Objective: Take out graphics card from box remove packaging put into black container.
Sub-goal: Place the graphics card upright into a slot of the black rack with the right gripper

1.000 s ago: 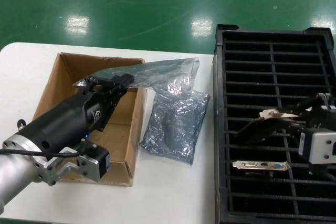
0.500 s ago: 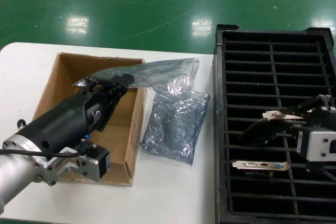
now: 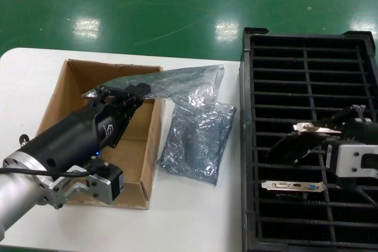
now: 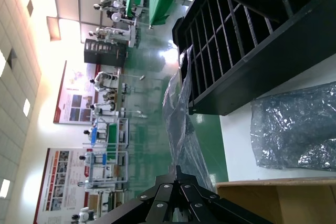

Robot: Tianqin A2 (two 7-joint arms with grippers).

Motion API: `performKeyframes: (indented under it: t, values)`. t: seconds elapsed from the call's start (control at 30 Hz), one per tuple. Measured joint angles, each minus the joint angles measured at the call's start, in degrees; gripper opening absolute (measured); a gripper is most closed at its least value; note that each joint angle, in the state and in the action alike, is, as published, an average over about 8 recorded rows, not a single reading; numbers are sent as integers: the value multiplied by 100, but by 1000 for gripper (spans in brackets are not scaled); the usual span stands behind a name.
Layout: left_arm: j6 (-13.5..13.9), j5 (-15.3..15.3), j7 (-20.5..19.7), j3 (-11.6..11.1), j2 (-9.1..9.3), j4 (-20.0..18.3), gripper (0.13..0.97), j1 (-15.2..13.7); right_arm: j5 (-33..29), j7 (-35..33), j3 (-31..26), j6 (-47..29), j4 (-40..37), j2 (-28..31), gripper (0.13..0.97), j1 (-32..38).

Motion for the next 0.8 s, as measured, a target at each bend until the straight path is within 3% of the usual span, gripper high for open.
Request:
performKeyframes:
  t: [0.8]
  values:
    - [0, 0, 0, 0, 0, 0, 140, 0, 82, -381, -486, -38, -497, -313, 177, 196]
